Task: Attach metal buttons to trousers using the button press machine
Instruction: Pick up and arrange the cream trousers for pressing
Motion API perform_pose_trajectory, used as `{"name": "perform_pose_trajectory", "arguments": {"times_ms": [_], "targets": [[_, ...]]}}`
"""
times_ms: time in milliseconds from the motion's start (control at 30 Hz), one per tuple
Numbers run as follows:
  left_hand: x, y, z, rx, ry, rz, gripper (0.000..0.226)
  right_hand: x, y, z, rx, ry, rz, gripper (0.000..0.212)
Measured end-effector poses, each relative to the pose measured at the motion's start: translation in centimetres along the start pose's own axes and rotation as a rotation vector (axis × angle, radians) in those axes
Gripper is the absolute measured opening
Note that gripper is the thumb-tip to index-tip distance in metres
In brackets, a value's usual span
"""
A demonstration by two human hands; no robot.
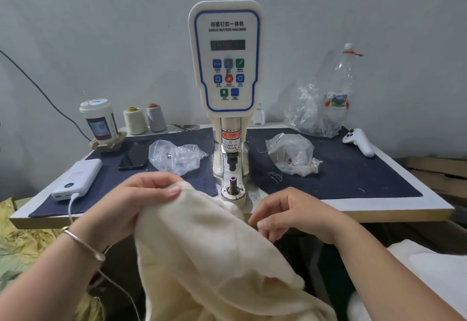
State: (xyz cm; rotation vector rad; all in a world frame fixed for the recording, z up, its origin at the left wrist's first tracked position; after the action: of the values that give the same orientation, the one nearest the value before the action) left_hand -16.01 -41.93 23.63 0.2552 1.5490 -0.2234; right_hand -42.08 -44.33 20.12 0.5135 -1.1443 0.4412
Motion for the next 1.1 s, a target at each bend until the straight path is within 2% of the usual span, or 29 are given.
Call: {"name": "perform_pose_trajectory", "arguments": {"times_ms": [100,167,233,300,367,467,600,733,867,1000,1100], "targets": [[-0.8,-0.5,1.6,-0.072,0.030,0.006,0.043,-2.7,-1.1,2.8,-0.181,-0.004,-0.117,0.006],[-0.7,-1.0,1.5,-0.025,0.011,0.041,0.048,-5.3,-1.7,6.0,-0.505,0.139,-0.223,0.010],[-0.2,-1.7,1.0,0.028,-0.005,0.060,0.050,-7.1,-1.1,9.5,-0.873,0.414,-0.330,0.016],[0.4,-2.4,1.0,0.012,0.018,0.061,0.055,-8.6,-0.2,11.6,-1.064,0.541,-0.384,0.014],[1.2,-3.2,1.5,-0.039,0.054,0.065,0.046,-9.9,-0.2,12.8,-1.061,0.572,-0.383,0.014],[2.8,-4.6,2.3,-0.097,0.087,0.090,0.029,-10.3,-0.8,13.7,-0.955,0.666,-0.392,0.016],[4.8,-6.1,3.7,-0.181,0.102,0.105,0.040,-10.4,-1.1,14.4,-0.869,0.597,-0.328,0.011],[6.1,-7.2,4.3,-0.193,0.122,0.116,0.046,-10.6,-1.4,14.7,-0.803,0.556,-0.267,0.006],[6.7,-8.3,4.3,-0.219,0.099,0.111,0.039,-10.3,-1.4,14.7,-0.789,0.534,-0.233,0.006],[8.0,-9.2,4.6,-0.291,0.101,0.140,0.030,-10.1,-1.5,14.4,-0.748,0.394,-0.179,0.012],[8.9,-9.6,4.7,-0.335,0.071,0.163,0.030,-10.0,-1.5,13.8,-0.743,0.506,-0.188,0.011]]}}
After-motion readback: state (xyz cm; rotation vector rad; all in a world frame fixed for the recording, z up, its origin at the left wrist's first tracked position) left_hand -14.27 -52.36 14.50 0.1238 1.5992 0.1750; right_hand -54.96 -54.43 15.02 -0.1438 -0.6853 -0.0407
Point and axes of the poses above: each hand's wrist, its own y-axis away from the middle knuckle, its own z-axis out of the back of the hand, x = y × z, the point moved 5 cm from there along -y, towards the middle knuckle, and after that the axes turned 2 degrees about -x, right-handed, at the moved point
